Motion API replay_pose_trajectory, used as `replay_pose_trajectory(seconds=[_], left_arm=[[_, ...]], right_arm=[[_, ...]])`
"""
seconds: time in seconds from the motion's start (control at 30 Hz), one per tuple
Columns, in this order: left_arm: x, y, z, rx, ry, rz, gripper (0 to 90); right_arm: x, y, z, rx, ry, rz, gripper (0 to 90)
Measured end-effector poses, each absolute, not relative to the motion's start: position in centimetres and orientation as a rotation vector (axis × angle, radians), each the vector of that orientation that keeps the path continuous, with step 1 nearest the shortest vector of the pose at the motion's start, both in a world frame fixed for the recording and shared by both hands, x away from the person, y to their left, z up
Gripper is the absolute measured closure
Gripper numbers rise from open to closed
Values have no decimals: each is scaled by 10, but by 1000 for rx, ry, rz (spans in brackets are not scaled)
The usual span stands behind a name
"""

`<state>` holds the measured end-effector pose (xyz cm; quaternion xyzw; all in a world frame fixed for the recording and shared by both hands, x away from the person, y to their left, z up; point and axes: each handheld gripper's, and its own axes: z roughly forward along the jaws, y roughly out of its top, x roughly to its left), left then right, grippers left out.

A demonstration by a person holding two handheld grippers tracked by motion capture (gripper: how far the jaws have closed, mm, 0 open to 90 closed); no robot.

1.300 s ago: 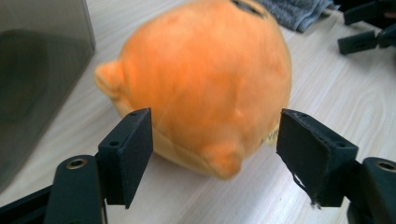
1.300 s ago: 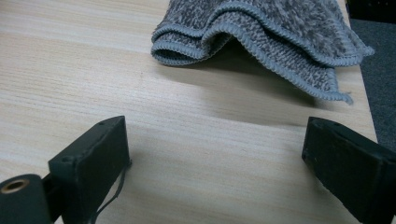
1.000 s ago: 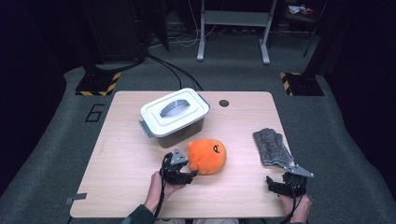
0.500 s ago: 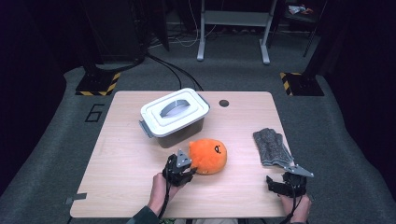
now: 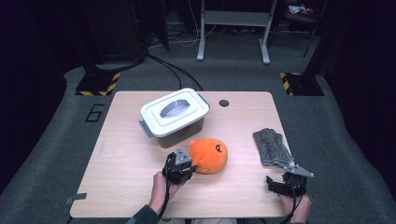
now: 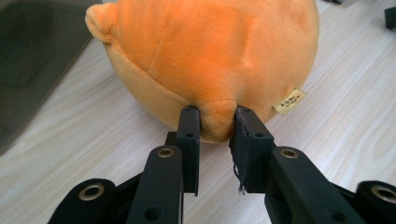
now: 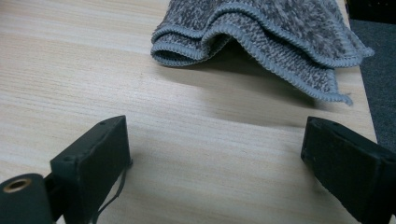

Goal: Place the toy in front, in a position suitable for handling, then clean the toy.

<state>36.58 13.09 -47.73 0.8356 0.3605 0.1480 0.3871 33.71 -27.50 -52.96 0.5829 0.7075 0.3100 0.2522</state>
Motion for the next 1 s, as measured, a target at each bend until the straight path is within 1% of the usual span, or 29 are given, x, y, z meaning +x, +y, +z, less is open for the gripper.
replay_pose_trajectory(seconds=[0.2, 0.37, 0.53, 0.67, 0.77, 0.87, 0.93, 1.0], left_arm=[[366, 131, -477, 2109, 923, 369, 745], [367, 131, -476, 2117, 909, 386, 762], [367, 132, -477, 2110, 911, 368, 768], [367, 132, -478, 2101, 911, 376, 769], [367, 132, -478, 2093, 914, 376, 770], [367, 132, -478, 2104, 904, 372, 770], [367, 133, -478, 2099, 899, 378, 770], [367, 132, -479, 2090, 903, 373, 770]], right_arm=[[337, -275, -529, 1584, 1925, 841, 73], [337, -277, -527, 1582, 1943, 859, 93], [338, -277, -509, 1584, 1926, 917, 93], [348, -274, -487, 1555, 1926, 921, 94], [362, -274, -476, 1549, 1930, 918, 97], [371, -273, -474, 1547, 1940, 892, 99], [390, -270, -473, 1549, 1971, 853, 106], [396, -268, -474, 1552, 1974, 842, 108]])
